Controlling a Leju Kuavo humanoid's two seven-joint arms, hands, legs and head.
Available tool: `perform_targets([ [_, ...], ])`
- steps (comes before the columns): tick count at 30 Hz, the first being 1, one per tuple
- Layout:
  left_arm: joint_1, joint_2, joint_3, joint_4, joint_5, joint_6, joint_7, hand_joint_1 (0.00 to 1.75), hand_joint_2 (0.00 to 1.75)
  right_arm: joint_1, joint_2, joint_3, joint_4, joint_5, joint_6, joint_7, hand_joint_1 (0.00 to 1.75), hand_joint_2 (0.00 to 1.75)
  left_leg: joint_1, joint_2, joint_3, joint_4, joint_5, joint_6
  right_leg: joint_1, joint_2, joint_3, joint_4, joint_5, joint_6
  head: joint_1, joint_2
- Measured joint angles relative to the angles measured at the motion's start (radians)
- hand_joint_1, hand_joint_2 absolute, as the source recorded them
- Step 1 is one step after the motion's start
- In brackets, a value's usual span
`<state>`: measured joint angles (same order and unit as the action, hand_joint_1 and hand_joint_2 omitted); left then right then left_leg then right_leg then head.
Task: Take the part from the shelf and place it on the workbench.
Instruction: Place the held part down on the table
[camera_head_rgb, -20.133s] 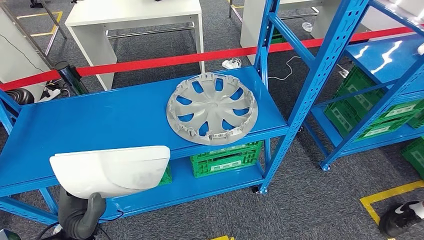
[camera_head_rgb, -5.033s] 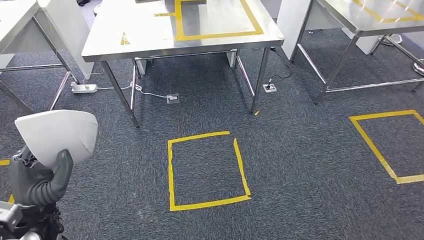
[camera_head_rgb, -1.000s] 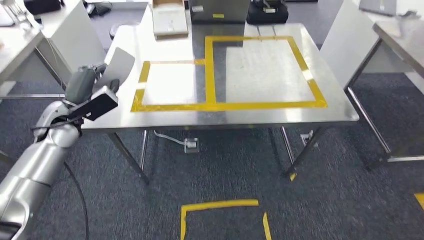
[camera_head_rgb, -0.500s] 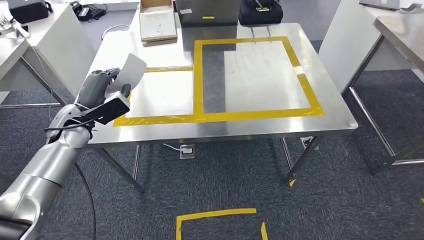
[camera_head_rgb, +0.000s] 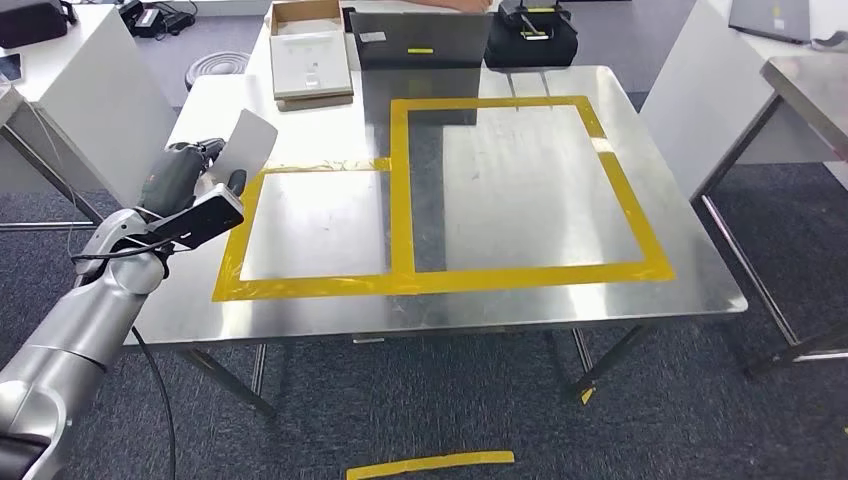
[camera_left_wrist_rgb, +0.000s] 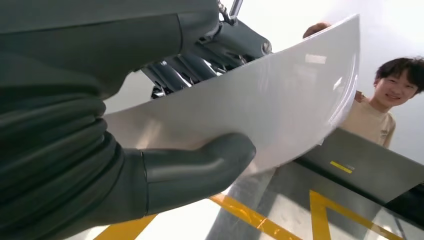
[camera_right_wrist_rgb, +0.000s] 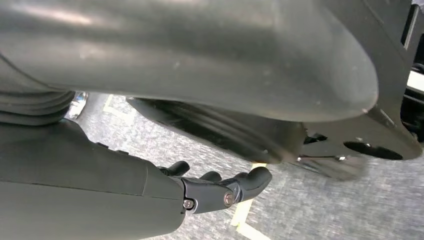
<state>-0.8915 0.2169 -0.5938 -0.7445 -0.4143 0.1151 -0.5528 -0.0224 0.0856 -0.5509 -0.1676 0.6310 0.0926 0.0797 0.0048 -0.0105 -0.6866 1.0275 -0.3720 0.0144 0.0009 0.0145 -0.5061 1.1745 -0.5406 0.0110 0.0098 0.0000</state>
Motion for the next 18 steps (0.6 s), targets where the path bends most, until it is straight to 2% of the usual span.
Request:
perform_targets([
  [1,0.0,0.0,-0.001,0.0,0.002,0.0,-0.001,1.75,1.75,-0.001,-0.001,0.0,0.0,0.001,0.001,0.0,0.0,0.0,0.001,0.0,0.016,-0.002,-0.014,0.003,-0.001,-0.003,-0.046,0.059,0.001,0.004,0.002,0.0],
  [2,0.0,0.001,-0.002,0.002,0.005,0.001,-0.001,1.75,1.75,-0.001,-0.001,0.0,0.0,0.002,0.001,0.0,0.0,0.0,0.001,0.0,0.032,-0.003,-0.028,0.006,-0.002,-0.005,-0.092,0.107,-0.023,0.008,0.003,0.0],
  [3,0.001,0.001,-0.003,0.004,0.007,0.001,-0.001,1.75,1.75,-0.001,-0.001,0.0,0.0,0.004,0.001,0.0,0.0,0.0,0.001,-0.001,0.049,-0.004,-0.043,0.008,-0.002,-0.006,-0.132,0.134,-0.068,0.01,0.004,0.0],
  [4,0.003,0.0,-0.004,0.005,0.008,0.001,-0.001,1.75,1.75,0.0,-0.001,0.0,0.0,0.005,0.002,0.0,0.0,0.0,0.001,-0.002,0.068,-0.004,-0.057,0.009,-0.002,-0.007,-0.164,0.14,-0.119,0.011,0.004,0.0],
  [5,0.004,0.0,-0.004,0.007,0.011,0.0,0.0,1.75,1.75,0.0,-0.002,0.0,0.0,0.007,0.002,0.0,0.0,0.0,0.001,-0.004,0.087,-0.004,-0.073,0.009,-0.002,-0.007,-0.186,0.125,-0.155,0.011,0.005,0.0],
  [6,0.005,-0.001,-0.005,0.008,0.014,-0.001,0.002,1.75,1.75,0.001,-0.002,0.0,0.0,0.009,0.003,0.0,0.0,0.0,0.001,-0.006,0.108,-0.004,-0.089,0.007,-0.001,-0.007,-0.198,0.09,-0.161,0.009,0.005,0.0],
  [7,0.005,-0.001,-0.006,0.01,0.016,-0.002,0.005,1.75,1.75,0.002,-0.002,0.0,0.0,0.011,0.003,0.0,0.0,0.0,0.0,-0.007,0.129,-0.004,-0.105,0.005,-0.001,-0.007,-0.203,0.038,-0.124,0.004,0.006,0.0],
  [9,0.005,-0.003,-0.015,0.019,0.02,-0.004,0.009,1.75,1.75,0.006,-0.002,0.0,0.0,0.014,0.004,0.0,0.0,0.0,-0.003,-0.01,0.162,0.0,-0.137,-0.002,0.004,-0.007,-0.206,-0.082,0.041,-0.009,0.006,0.0],
  [10,0.007,-0.006,-0.021,0.023,0.02,-0.004,0.008,1.75,1.75,0.008,-0.002,0.0,0.001,0.016,0.004,0.001,0.0,0.0,-0.006,-0.012,0.171,0.003,-0.153,-0.006,0.007,-0.006,-0.205,-0.119,0.117,-0.015,0.005,0.0],
  [11,0.008,-0.009,-0.027,0.027,0.02,-0.002,0.003,1.75,1.75,0.009,-0.002,0.0,0.001,0.017,0.005,0.002,0.0,0.0,-0.008,-0.015,0.178,0.008,-0.164,-0.01,0.009,-0.005,-0.204,-0.139,0.162,-0.02,0.005,0.0],
  [12,0.009,-0.012,-0.032,0.029,0.019,0.0,-0.003,1.75,1.75,0.007,-0.002,0.0,0.001,0.018,0.006,0.003,0.0,0.0,-0.009,-0.018,0.18,0.015,-0.169,-0.015,0.009,-0.005,-0.199,-0.14,0.17,-0.025,0.005,0.0],
  [14,0.01,-0.017,-0.042,0.03,0.012,0.005,-0.015,1.75,1.75,0.003,-0.003,0.0,0.001,0.02,0.008,0.004,0.0,0.0,-0.008,-0.014,0.16,0.056,-0.159,-0.025,0.004,-0.007,-0.184,-0.145,0.167,-0.037,0.005,0.0],
  [15,0.008,-0.02,-0.05,0.031,0.008,0.007,-0.018,1.75,1.75,0.0,-0.003,0.0,0.001,0.021,0.008,0.004,0.0,0.0,-0.007,-0.01,0.132,0.1,-0.155,-0.031,0.002,-0.008,-0.176,-0.148,0.163,-0.044,0.004,0.0],
  [16,0.007,-0.023,-0.059,0.032,0.003,0.009,-0.02,1.75,1.75,-0.002,-0.004,0.0,0.001,0.022,0.009,0.004,0.0,0.0,-0.006,-0.005,0.097,0.155,-0.163,-0.036,0.0,-0.007,-0.169,-0.151,0.158,-0.05,0.004,0.0],
  [18,0.007,-0.03,-0.08,0.035,-0.003,0.008,-0.024,1.75,1.75,-0.005,-0.004,0.0,0.0,0.026,0.011,0.004,0.0,0.0,-0.002,0.0,0.026,0.26,-0.217,-0.045,-0.002,-0.007,-0.156,-0.152,0.144,-0.056,0.004,0.0],
])
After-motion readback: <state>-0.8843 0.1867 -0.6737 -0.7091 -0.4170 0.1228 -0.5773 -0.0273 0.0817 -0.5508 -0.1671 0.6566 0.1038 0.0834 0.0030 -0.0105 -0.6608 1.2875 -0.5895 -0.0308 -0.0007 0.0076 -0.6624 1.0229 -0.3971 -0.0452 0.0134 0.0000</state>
